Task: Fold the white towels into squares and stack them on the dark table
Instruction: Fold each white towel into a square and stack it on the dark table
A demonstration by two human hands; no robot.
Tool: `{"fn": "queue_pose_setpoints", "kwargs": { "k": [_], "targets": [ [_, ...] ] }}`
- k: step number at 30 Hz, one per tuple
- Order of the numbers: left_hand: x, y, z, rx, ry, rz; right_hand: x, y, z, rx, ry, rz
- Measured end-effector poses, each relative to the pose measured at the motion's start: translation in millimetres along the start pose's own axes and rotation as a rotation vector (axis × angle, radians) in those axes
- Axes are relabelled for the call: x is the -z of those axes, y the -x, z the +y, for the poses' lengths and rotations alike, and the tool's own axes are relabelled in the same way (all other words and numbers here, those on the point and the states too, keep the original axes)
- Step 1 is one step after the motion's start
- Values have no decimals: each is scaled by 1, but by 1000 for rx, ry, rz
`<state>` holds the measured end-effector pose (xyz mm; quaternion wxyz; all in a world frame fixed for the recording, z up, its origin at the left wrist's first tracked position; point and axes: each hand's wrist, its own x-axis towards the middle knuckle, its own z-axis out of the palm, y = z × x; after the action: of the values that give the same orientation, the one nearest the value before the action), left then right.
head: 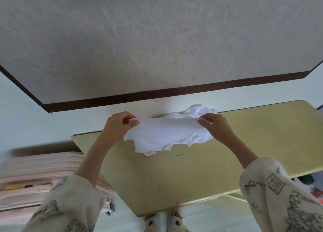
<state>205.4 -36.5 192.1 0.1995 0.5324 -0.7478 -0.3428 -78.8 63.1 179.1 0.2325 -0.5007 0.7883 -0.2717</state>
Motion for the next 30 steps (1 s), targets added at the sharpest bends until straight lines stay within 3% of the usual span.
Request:
{"fn": "queue_pose_setpoints", "kwargs": {
  "k": [8,16,24,30],
  "targets": [
    [1,13,0,14,103,-135,11,19,19,-68,-101,-50],
    [-52,-18,-27,37,-112,-21,-26,-3,43,-112,59,-7],
    [-125,-12,-91,443,385,1,-99,-3,105,-265,-11,-58],
    [-168,32,-146,653,499,-85,-151,29,155,-513,-320,-45]
  ]
}}
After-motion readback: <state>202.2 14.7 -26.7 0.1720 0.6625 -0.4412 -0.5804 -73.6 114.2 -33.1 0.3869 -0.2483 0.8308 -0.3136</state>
